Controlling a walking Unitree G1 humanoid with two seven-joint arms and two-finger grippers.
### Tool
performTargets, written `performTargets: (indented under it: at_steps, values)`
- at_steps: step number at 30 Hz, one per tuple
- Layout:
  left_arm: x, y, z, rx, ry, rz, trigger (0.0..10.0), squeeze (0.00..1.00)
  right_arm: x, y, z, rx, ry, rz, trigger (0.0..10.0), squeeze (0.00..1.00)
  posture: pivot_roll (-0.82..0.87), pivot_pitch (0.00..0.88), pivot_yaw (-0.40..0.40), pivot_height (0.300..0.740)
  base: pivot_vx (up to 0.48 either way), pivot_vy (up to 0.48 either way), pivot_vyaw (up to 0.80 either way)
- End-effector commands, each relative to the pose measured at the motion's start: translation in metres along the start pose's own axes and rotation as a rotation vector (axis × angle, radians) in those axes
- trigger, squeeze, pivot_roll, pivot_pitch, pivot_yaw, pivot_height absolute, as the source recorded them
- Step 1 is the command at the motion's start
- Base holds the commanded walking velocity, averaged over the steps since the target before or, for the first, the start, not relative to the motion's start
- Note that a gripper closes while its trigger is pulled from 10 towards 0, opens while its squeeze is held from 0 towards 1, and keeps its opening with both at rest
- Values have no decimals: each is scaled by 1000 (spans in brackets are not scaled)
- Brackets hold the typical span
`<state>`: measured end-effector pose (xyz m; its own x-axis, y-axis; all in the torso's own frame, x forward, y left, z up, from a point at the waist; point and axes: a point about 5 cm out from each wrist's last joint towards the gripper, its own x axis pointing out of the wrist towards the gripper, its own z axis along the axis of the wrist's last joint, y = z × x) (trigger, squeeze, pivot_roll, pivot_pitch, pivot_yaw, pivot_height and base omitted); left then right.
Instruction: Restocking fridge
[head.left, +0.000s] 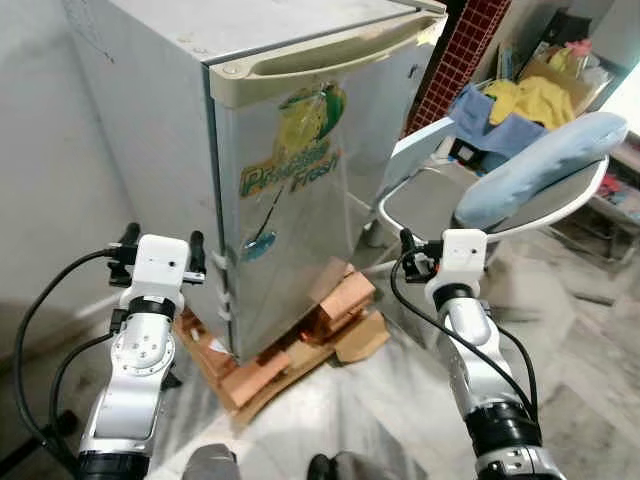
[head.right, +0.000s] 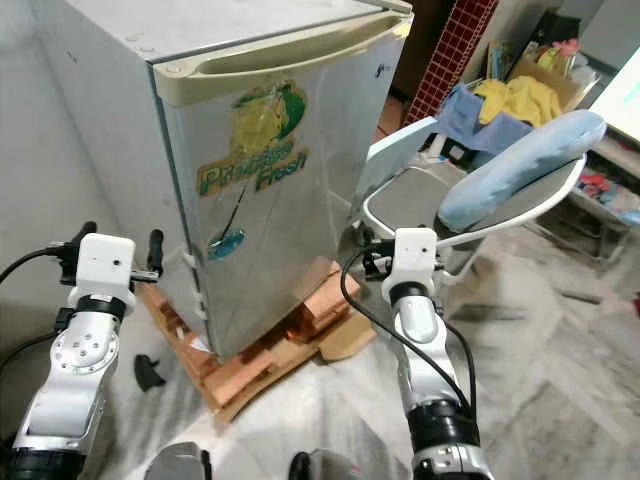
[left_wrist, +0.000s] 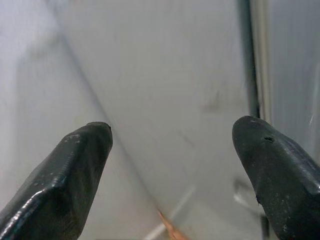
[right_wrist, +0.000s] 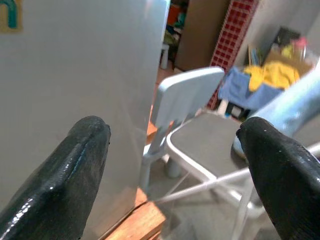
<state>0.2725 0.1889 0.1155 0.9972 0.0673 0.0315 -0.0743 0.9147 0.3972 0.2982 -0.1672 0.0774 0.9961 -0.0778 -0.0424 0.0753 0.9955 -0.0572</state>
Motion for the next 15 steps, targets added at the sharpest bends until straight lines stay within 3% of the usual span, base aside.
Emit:
performTargets:
  at_steps: [1, 9, 15]
  values:
    - [6, -7, 7, 28, -15, -63, 10000, 0, -3, -13, 0, 9, -11, -69, 10000, 0, 118, 0, -17, 740, 0, 0, 0]
    - [15, 1, 31, 86, -52, -148, 10000, 0, -6, -24, -5, 21, -5, -153, 10000, 0, 179, 33, 55, 740, 0, 0, 0]
    - [11, -10, 18, 73, -22, -201, 10000, 0, -2, -23, -8, 27, 12, -163, 10000, 0, 128, 27, 29, 740, 0, 0, 0]
